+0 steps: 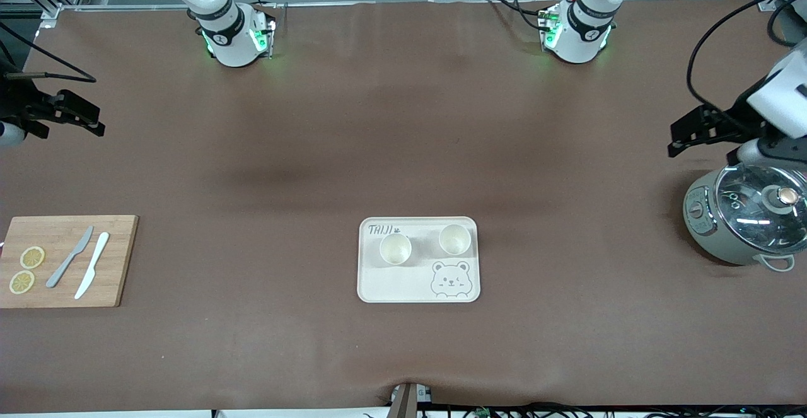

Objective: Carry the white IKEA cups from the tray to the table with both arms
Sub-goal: 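Move the left gripper toward the tray while the right gripper starts reaching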

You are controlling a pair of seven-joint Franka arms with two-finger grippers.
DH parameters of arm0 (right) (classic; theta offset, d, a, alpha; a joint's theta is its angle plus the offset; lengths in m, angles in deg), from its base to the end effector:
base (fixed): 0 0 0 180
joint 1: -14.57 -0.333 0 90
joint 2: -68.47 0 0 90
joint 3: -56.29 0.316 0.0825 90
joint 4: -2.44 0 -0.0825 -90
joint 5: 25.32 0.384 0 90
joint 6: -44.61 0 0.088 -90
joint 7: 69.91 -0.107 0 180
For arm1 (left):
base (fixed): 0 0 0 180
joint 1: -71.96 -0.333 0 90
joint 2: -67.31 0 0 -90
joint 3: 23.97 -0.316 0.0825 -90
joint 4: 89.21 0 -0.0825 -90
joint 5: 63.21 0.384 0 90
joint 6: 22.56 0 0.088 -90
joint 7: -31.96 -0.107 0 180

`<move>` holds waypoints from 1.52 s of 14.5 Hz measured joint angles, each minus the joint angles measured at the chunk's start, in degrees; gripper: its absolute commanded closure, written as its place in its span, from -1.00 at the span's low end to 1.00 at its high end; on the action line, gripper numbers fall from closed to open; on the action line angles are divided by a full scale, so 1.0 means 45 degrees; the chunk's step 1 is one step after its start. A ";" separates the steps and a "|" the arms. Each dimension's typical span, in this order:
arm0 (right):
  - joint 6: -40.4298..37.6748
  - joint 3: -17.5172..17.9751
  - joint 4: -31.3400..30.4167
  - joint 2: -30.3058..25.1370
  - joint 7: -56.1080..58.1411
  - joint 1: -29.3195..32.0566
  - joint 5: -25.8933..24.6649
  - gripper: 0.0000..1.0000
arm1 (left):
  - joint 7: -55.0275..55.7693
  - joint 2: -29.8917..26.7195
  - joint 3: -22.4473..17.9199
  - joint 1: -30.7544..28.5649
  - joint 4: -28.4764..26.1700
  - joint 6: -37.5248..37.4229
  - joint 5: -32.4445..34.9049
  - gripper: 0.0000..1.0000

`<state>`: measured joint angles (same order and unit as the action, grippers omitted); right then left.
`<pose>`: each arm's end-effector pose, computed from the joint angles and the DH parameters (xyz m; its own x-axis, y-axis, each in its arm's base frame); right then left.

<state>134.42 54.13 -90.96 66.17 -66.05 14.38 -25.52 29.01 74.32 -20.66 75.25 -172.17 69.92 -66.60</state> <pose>0.5405 -0.0194 0.6182 0.9992 0.0330 -0.0226 0.0331 -0.9995 0.0005 0.5926 -0.0724 0.6166 0.9856 -0.1624 0.0472 -0.1652 -0.9842 0.0638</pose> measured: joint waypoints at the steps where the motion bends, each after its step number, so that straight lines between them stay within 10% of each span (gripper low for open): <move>1: 0.0000 0.0002 0.0000 0.0000 0.0000 0.0000 0.0000 -1.00 | 0.0183 0.0275 0.0171 0.0042 0.0000 0.0051 -0.0031 -1.00; 16: 0.0301 0.0190 0.0039 0.0025 -0.0134 -0.0200 0.0107 -1.00 | 0.5163 0.3937 0.0691 0.3161 0.0023 0.3646 0.1194 -1.00; 22: 0.1586 0.0339 0.0744 0.1417 -0.4304 -0.2093 0.0865 -1.00 | 0.5746 0.5250 0.0689 0.3672 0.0026 0.5356 0.1430 -1.00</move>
<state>141.55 55.66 -87.61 72.55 -85.42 4.96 -21.63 54.87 97.95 -17.56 91.77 -172.05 94.02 -60.17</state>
